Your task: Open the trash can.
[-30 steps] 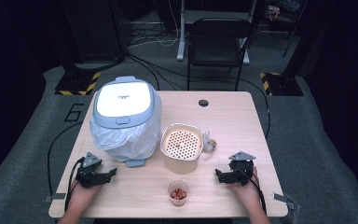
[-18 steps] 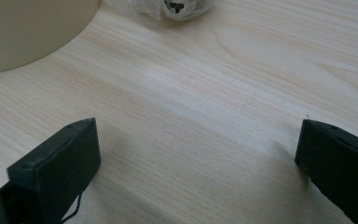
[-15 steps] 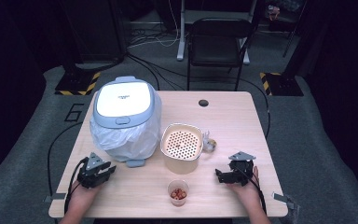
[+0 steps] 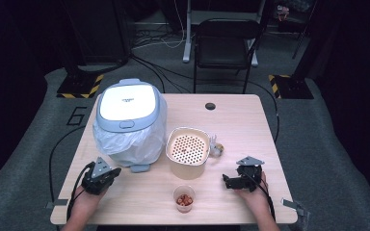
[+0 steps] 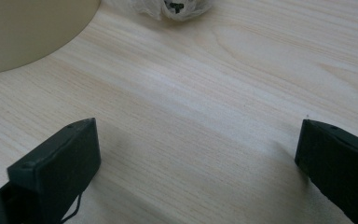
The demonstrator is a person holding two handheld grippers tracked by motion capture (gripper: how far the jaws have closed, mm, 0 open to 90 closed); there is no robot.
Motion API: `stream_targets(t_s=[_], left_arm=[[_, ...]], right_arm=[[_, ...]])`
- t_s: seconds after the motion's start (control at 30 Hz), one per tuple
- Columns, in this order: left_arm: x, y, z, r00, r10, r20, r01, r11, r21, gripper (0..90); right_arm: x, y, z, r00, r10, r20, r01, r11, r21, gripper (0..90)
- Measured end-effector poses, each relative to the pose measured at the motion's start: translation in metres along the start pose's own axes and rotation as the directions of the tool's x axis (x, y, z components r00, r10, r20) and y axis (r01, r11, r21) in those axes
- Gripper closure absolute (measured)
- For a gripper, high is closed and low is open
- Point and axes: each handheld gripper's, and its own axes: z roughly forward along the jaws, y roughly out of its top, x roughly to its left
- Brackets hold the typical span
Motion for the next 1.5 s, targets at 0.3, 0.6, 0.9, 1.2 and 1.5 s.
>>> stream_targets(t_s=[0.3,0.6,0.9,1.2,1.5], left_arm=[[-0.03,0.023,0.014,0.9897,0.143,-0.001,-0.143,0.9892,0.03,90.0],[-0.041,0.041,0.037,0.9682,0.249,-0.025,-0.246,0.9665,0.072,90.0],[-0.042,0.043,0.052,0.9761,0.216,-0.019,-0.214,0.9724,0.093,90.0],[-0.041,0.04,0.055,0.9882,0.153,-0.01,-0.151,0.9845,0.089,90.0],[-0.04,0.036,0.056,0.9774,0.208,-0.039,-0.204,0.9757,0.079,90.0]], right_arm=[[0.0,0.0,0.0,1.0,0.003,-0.001,-0.003,1.0,0.0,0.0],[0.0,0.0,0.0,1.0,0.0,0.0,0.0,1.0,0.0,0.0],[0.0,0.0,0.0,1.0,0.0,0.001,0.0,1.0,0.001,0.0],[0.0,0.0,0.0,1.0,0.002,-0.002,-0.002,1.0,0.0,0.0],[0.0,0.0,0.0,1.0,-0.002,-0.001,0.002,1.0,0.001,0.0]])
